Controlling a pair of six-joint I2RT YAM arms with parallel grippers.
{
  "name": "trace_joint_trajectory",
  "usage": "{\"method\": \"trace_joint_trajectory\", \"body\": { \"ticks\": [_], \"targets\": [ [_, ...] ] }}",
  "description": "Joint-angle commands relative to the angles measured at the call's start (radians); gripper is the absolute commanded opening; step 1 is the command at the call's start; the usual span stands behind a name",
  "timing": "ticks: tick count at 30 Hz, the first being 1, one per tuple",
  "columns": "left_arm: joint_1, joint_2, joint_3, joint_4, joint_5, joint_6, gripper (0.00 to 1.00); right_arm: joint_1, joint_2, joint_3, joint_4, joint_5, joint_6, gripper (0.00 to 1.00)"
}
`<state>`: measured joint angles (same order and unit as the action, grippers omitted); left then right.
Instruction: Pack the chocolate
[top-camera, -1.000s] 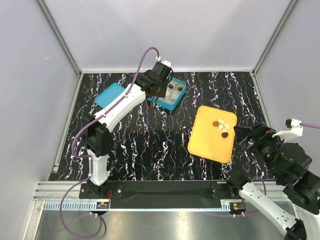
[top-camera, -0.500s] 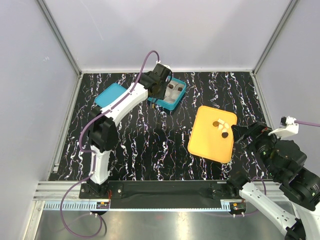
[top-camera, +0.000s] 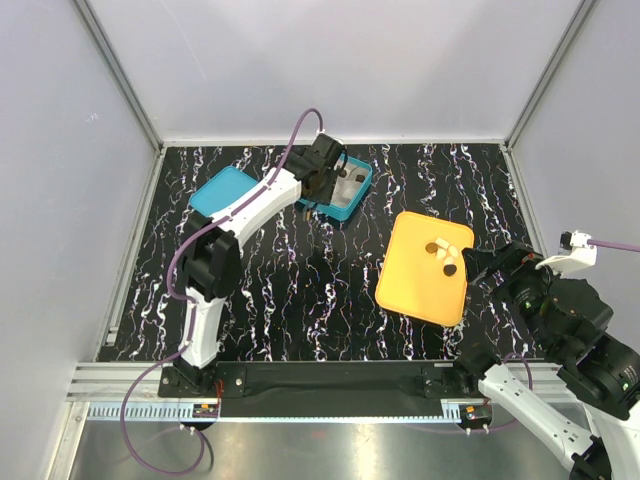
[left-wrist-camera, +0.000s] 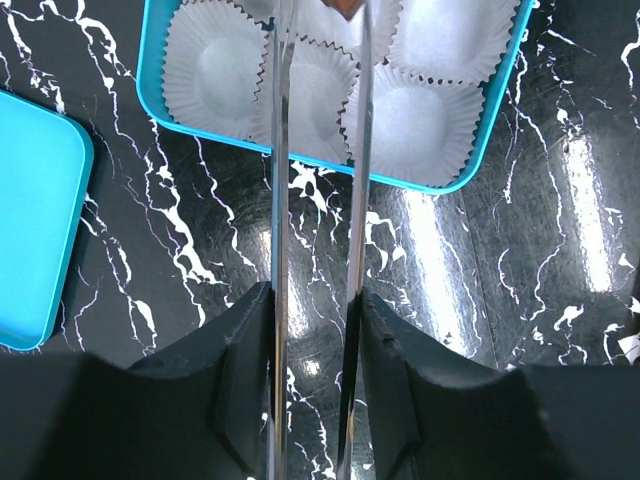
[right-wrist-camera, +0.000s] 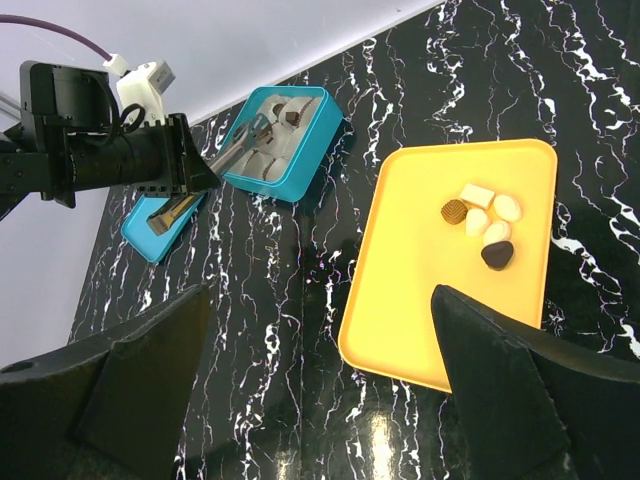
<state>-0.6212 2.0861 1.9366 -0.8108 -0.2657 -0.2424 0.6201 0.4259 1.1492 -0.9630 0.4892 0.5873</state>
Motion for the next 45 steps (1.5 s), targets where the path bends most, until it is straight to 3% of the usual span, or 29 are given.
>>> {"method": "trace_joint_trajectory", "body": {
  "ticks": [1,21,32,40,45],
  "targets": [
    [0.005,0.008,-0.001,0.058,0.014,0.008,0.42,0.006,0.016,-0.008,0.04,0.042,-0.02,1.0],
    [0.005,-0.023,0.013,0.055,0.01,0.017,0.47,0.006,0.014,-0.006,0.04,0.042,-0.015,1.0],
    [-0.023,-0.162,-0.002,0.071,0.062,0.012,0.47,0.006,-0.001,0.009,0.012,0.029,0.009,1.0],
    [-0.19,-0.277,-0.086,0.145,0.08,0.009,0.47,0.006,-0.015,0.018,0.0,0.031,0.019,1.0],
    [-0.296,-0.259,-0.131,0.193,0.088,0.019,0.48,0.006,-0.019,0.033,-0.014,0.032,0.022,0.99]
  ]
}}
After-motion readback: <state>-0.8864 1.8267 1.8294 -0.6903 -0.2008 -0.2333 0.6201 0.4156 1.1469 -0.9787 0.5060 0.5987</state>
